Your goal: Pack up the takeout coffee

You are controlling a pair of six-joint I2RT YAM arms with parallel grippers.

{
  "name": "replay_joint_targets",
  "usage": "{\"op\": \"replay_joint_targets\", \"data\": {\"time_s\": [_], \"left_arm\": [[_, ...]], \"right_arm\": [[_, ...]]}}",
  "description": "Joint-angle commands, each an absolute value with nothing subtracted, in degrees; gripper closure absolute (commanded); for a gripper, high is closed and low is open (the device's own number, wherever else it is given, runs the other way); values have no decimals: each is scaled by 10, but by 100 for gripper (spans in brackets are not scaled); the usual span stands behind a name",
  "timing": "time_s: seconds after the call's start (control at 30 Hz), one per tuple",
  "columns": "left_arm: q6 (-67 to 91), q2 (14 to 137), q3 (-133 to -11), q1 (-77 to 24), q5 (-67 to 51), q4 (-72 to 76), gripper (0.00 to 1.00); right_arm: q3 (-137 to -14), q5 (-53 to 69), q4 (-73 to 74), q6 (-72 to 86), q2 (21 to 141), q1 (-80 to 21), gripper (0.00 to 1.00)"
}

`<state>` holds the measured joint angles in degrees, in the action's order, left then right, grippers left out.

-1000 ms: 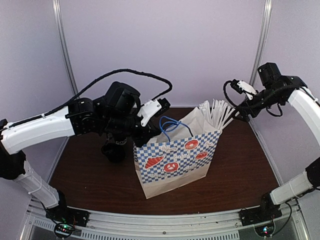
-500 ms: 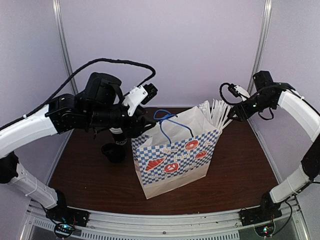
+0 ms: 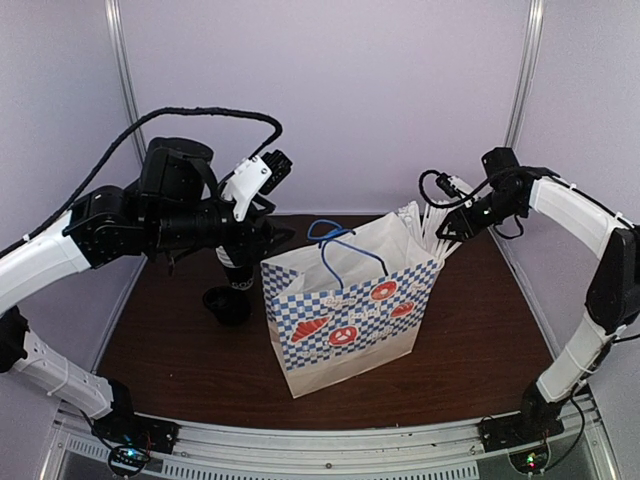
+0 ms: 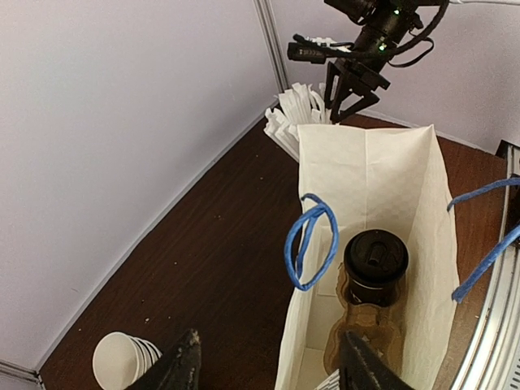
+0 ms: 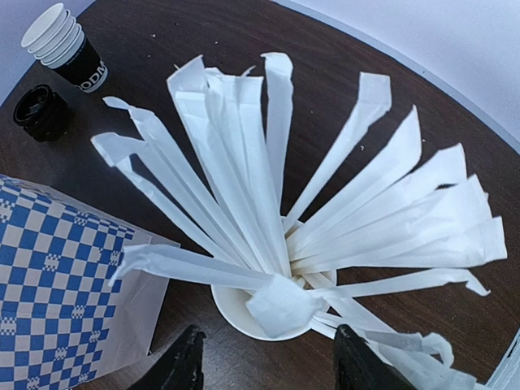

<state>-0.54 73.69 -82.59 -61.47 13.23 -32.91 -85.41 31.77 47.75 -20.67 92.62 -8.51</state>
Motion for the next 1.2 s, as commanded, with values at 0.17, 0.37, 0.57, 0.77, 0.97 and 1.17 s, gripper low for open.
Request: {"op": "replay_joint_targets", "data": {"time_s": [0.17, 0.37, 0.57, 0.77, 0.97, 1.17], "left_arm": [[15, 732, -817, -612, 139, -310, 41], [16, 727, -816, -611, 144, -315, 41], [15, 723, -811, -612, 151, -317, 41], [13, 719, -809, -611, 154, -320, 40], [9, 714, -809, -611, 161, -323, 40], [6, 708, -810, -611, 178, -331, 40]], "right_arm": [[-894, 329, 449, -195, 962, -97, 63], [-903, 350, 464, -198, 972, -98, 83], [-910, 341, 480, -202, 933, -100, 96], [-929, 314, 507, -213, 886, -100, 97], [-980, 294, 536, -215, 830, -100, 95], [-1041, 304, 554, -217, 772, -100, 93]]}}
